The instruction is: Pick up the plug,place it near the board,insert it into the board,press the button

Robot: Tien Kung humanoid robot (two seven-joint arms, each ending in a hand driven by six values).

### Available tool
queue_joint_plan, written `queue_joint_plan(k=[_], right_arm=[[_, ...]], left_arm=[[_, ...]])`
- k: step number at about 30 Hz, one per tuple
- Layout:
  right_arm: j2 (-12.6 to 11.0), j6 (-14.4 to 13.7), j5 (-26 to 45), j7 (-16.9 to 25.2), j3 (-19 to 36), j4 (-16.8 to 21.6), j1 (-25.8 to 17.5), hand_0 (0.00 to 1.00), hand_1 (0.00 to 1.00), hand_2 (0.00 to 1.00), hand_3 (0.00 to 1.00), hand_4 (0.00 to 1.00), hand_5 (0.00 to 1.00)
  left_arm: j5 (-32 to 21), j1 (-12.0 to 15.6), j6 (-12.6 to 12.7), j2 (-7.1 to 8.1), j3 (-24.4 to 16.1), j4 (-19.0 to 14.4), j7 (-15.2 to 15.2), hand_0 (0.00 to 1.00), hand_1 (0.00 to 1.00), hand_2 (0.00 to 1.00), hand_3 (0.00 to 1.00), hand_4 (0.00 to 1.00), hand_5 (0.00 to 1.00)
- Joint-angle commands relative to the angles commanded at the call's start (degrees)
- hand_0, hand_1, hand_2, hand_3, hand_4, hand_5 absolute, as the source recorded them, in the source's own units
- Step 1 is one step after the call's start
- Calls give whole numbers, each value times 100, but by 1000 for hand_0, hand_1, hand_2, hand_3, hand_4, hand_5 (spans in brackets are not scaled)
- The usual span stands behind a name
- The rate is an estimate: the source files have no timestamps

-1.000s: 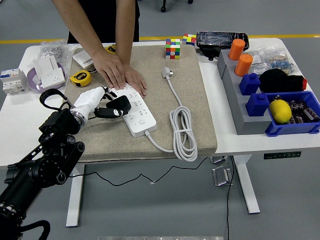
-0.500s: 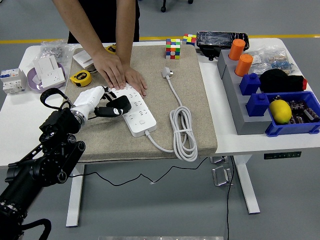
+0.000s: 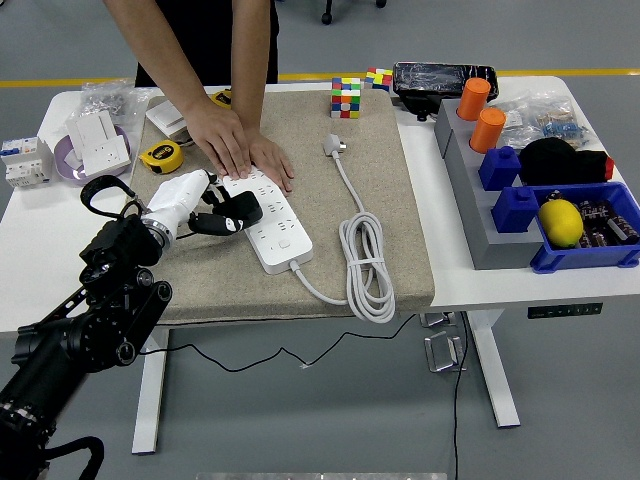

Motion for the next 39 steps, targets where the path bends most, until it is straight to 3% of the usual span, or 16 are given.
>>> queue_joint_plan(k=[3, 4, 27, 39], right_arm=[[-1, 0, 3, -1, -6, 0, -1, 878, 825, 805, 830, 998, 998], [-2, 1, 5, -2, -9, -1, -4, 878, 825, 805, 830, 998, 998], [-10, -9, 8, -17, -43, 8, -41, 878, 825, 805, 830, 998, 998], [3, -12, 8, -15, -3, 6, -38, 878, 825, 805, 830, 998, 998]], left_arm=[[0, -1, 64, 1, 0, 13, -6, 526, 460, 424, 470, 704, 213], [0, 2, 78, 0, -2, 15, -9, 461, 345, 381, 449, 646, 183], [0, 82, 106, 8, -35, -16, -70, 429, 298, 345, 445, 576, 143], [0, 126, 94, 0, -258, -257, -75, 426, 291, 341, 438, 571, 144]])
